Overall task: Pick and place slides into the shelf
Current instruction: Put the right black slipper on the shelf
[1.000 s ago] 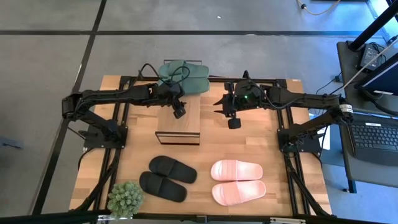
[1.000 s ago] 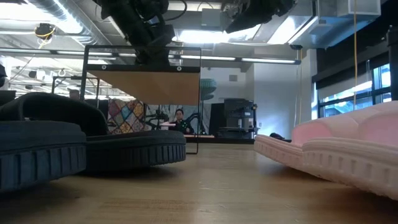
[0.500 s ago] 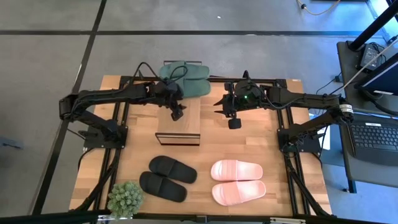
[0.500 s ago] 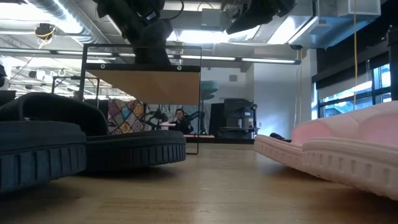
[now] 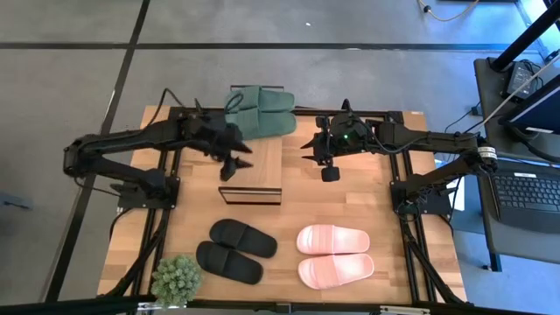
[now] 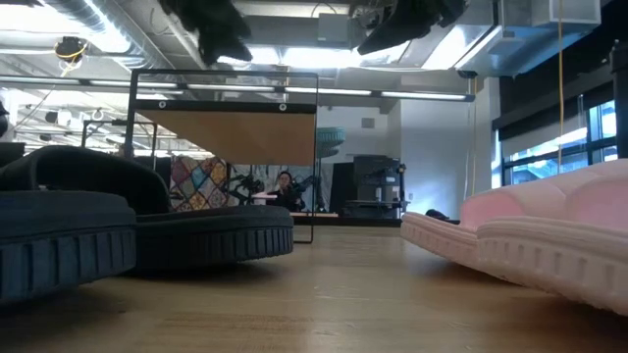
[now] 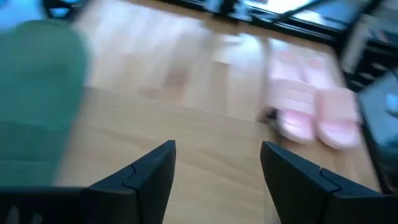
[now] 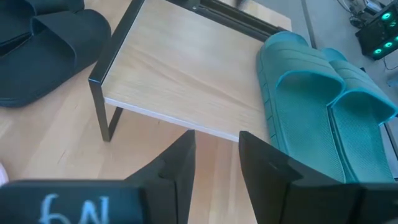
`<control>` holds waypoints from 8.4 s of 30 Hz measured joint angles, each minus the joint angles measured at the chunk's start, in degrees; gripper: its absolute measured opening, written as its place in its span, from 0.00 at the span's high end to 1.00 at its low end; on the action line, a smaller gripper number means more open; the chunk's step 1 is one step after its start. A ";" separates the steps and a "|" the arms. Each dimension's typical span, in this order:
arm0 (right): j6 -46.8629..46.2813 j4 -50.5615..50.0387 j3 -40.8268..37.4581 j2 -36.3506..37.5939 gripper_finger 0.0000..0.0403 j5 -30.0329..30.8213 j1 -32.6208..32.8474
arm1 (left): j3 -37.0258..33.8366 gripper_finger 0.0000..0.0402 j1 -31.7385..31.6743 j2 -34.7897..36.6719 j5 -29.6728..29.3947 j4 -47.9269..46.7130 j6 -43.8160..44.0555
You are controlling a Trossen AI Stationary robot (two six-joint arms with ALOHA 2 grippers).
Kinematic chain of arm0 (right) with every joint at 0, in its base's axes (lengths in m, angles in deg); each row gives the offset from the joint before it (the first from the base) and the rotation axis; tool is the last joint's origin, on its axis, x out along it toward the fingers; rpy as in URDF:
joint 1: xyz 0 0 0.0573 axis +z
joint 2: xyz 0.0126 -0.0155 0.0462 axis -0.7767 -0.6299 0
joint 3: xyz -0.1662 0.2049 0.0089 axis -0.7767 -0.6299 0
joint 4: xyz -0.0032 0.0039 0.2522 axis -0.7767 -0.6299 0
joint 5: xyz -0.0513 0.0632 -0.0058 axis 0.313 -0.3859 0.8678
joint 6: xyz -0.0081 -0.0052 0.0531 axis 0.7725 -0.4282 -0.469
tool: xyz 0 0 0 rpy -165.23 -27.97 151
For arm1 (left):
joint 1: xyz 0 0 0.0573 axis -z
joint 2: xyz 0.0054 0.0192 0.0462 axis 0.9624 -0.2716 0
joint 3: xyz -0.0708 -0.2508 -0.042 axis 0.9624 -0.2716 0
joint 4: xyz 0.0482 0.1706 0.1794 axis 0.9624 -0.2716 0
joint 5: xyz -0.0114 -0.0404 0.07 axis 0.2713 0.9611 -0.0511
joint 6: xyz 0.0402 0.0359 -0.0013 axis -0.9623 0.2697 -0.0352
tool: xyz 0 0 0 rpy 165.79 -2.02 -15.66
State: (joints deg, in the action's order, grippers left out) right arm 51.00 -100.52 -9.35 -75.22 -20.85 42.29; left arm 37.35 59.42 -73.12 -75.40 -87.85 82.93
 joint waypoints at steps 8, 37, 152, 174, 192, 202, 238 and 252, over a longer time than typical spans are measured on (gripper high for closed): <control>-0.02 -0.62 0.00 0.00 0.69 0.00 -0.04 | 0.00 0.43 12.44 1.13 -3.12 -1.91 5.72; -7.32 -8.18 0.00 0.00 0.69 0.00 0.09 | -22.02 0.43 37.80 19.20 -22.64 -4.60 67.24; -6.62 -13.36 0.00 0.00 0.69 -0.04 0.07 | -42.23 0.43 44.03 -11.48 -21.35 57.31 82.51; -6.62 -13.34 0.00 0.00 0.69 -0.02 0.07 | -42.21 0.43 43.96 -11.46 -19.78 57.08 86.77; -5.95 -13.34 0.00 0.00 0.69 -0.02 0.09 | -42.21 0.73 43.96 -11.46 -19.88 56.85 88.30; -5.97 -13.34 0.00 0.00 0.69 -0.04 0.09 | -42.18 0.96 43.51 -11.46 -20.52 56.94 89.83; -10.39 -5.76 0.02 0.02 0.69 -0.04 0.08 | -33.74 1.00 42.88 -10.91 -18.45 82.65 59.95; -10.51 -3.51 0.24 0.04 0.69 -0.04 0.07 | -23.32 1.00 31.28 6.83 -27.18 50.48 48.01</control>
State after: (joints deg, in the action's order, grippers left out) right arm 40.48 -104.03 -9.11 -75.18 -20.89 42.36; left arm 14.02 90.70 -66.29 -102.58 -37.38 130.94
